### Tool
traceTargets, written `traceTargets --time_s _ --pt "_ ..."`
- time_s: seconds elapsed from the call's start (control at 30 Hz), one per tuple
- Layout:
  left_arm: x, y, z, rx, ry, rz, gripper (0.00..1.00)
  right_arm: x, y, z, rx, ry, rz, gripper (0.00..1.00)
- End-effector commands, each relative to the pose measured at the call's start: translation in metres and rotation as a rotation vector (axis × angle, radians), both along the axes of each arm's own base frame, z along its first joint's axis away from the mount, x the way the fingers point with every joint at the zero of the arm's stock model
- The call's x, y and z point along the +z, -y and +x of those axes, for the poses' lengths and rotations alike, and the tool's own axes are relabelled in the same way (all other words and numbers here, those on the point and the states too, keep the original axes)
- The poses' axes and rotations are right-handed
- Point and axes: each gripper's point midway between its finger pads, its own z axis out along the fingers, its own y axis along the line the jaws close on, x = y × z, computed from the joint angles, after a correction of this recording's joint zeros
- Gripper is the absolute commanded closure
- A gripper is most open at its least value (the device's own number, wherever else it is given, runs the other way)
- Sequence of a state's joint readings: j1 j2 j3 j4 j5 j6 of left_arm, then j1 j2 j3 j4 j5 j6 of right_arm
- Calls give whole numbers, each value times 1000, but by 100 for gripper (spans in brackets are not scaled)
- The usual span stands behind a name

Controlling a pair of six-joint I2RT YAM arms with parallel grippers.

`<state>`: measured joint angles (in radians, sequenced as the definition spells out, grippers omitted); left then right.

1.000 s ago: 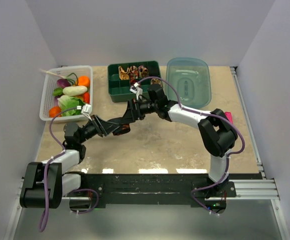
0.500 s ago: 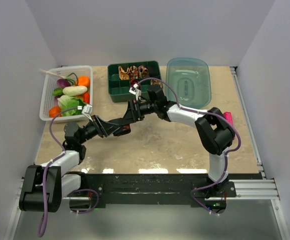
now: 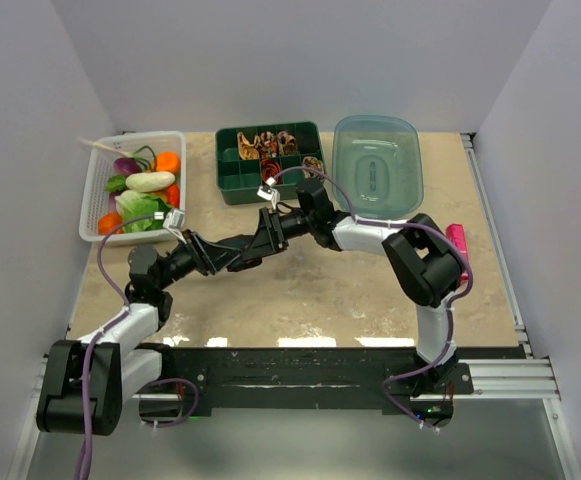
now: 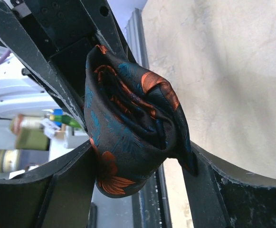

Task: Roll the ties
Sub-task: Flatten out the tie in the storage box.

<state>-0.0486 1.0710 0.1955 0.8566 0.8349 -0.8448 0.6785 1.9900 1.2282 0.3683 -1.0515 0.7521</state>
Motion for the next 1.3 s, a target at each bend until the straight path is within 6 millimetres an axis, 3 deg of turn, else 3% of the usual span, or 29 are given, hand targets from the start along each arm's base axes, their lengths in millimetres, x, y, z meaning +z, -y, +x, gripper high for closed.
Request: traceTargets --time_s 0.0,0.1,0.23,0.43,0.5,0.63,0.73,0.8,1.07,1.27 --pt "31 -1 9 23 131 2 50 5 0 -9 35 -37 52 31" --pt "30 0 8 17 130 2 50 8 -2 -8 30 -34 67 32" --pt "30 0 8 23 126 0 49 13 -4 -6 26 -33 81 44" --pt "29 -2 10 42 119 10 44 15 -5 -3 20 -29 85 66" --pt "29 -3 12 53 122 19 40 16 -5 -3 19 -29 82 79" --pt "24 -10 21 105 93 56 29 15 -5 -1 9 -17 65 85" --pt "21 -17 30 158 70 88 15 18 -5 2 0 6 50 87" --pt "22 -21 35 192 52 102 0 20 -6 4 1 44 43 89" --pt "45 -41 52 328 39 156 0 23 -4 26 -67 73 -9 90" --pt "65 -69 59 496 29 234 0 40 -1 64 -150 159 -57 90"
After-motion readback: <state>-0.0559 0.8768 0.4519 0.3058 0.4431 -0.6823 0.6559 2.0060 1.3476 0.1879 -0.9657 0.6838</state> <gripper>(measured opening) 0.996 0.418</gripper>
